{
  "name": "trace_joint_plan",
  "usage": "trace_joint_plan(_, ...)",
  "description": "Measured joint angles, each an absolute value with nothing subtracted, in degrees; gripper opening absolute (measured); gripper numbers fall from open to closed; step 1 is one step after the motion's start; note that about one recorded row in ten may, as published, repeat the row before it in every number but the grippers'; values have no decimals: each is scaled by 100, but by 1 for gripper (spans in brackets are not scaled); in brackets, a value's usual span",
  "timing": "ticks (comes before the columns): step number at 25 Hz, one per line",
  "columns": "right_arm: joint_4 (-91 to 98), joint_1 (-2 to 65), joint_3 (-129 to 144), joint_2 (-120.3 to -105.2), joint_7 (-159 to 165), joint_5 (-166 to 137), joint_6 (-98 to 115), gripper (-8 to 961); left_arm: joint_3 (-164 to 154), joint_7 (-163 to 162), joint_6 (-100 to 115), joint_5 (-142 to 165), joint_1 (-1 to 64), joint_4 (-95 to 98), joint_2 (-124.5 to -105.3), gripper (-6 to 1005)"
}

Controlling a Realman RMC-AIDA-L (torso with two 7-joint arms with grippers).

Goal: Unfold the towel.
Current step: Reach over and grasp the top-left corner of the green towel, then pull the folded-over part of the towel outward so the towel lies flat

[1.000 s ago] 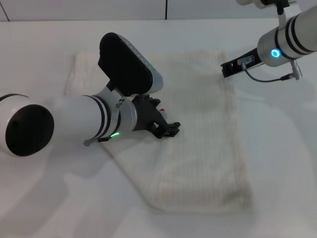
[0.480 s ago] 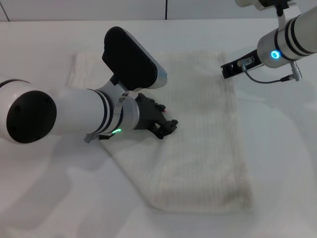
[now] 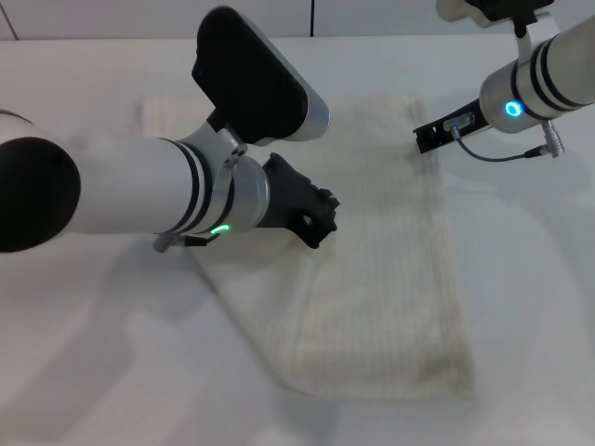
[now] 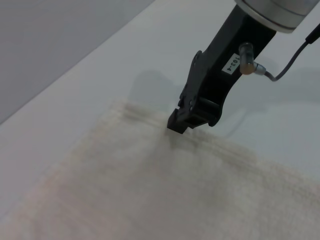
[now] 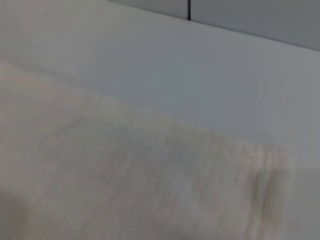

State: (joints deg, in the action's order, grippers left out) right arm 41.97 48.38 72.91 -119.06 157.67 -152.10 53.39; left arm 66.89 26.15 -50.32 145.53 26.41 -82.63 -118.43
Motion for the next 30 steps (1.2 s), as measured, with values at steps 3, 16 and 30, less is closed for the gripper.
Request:
trace_joint_plan(3,4118,4874,7294,-11907,15772,-15208,5318,1,6692,2248,-5411,14946,2583,-8679,-11841,123)
trace_joint_plan(16,3999,4922,7295,-11910,15764,-15204,5264,5,6709,1169,-6752,16107,2497,-9768,-11847,41)
trace_joint_plan(30,4003,4919,7312,-11909,15764,-15204,5264,9,6910,530,-8339,16554,2419,-10236,-11824,43)
